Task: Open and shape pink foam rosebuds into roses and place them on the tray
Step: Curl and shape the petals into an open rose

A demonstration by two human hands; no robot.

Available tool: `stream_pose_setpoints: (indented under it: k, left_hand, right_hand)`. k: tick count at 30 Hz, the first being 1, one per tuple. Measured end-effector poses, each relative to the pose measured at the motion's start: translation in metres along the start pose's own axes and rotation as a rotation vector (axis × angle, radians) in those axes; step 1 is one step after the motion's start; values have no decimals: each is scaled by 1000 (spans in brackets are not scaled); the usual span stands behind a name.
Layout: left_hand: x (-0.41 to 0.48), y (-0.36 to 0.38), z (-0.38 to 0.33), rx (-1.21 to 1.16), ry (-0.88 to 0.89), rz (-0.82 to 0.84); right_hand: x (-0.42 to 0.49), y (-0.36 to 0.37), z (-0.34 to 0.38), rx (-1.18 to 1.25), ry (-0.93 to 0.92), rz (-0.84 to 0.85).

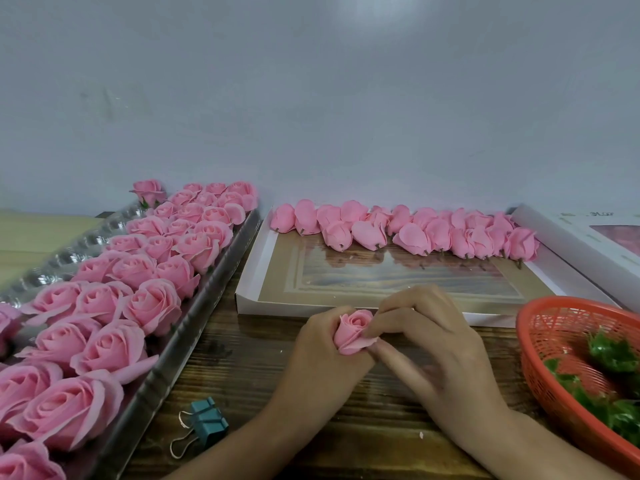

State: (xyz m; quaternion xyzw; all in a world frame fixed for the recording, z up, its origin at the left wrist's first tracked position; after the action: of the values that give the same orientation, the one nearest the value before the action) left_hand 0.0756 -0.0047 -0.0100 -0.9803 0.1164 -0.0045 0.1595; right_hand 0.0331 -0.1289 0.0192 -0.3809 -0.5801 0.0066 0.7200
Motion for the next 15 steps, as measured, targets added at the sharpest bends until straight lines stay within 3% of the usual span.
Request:
stream_pose_setpoints:
  k: [9,15]
  left_hand:
    - [-4,-4,-7,-102,-3,-29]
    - [-5,-6,-2,-141,-47,-60]
  right_hand:
    - [1,-3,-1,-130,-93,38]
    - [1,-2,2,-83,-100,52]
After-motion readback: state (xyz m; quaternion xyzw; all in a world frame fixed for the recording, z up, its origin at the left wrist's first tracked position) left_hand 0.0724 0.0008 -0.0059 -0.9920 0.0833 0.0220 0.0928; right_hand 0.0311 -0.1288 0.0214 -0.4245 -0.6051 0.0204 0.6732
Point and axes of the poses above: each hand's wrist, its own x-axis towards the middle knuckle, its own y-axis out of the palm, z = x × y, the point moved 4 cm from there along x, towards the middle knuckle, and after that the axes turned 15 degrees about -y, right-handed, at the moved point
